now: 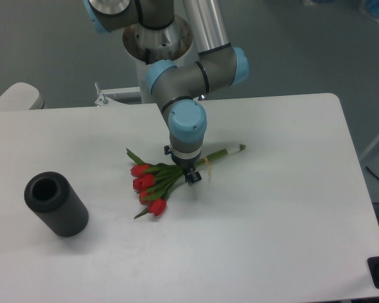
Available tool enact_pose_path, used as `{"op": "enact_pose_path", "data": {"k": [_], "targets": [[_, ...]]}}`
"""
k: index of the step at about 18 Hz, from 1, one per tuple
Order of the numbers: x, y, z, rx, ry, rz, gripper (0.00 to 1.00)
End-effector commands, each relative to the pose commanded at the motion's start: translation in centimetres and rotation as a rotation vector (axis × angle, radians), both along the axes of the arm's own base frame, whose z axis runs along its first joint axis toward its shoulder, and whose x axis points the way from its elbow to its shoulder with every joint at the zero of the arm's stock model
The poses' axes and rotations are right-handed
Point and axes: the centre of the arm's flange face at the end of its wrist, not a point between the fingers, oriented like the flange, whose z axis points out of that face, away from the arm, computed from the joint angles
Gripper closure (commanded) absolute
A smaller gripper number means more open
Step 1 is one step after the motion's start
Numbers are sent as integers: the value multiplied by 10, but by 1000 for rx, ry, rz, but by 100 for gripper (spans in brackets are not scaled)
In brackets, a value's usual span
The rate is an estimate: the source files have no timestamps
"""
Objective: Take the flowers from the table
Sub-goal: 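Lift the grasped tulips off the table and pull them back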
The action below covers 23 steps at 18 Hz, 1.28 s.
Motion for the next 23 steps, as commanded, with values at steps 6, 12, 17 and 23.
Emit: {"op": "enact_pose_path", "data": {"k": [6,12,17,23], "targets": [[-13,6,15,14,22,3,90],[-31,15,36,30,41,20,99],[-57,39,57,19,33,108,99],[-82,68,62,43,52,175,99]]}}
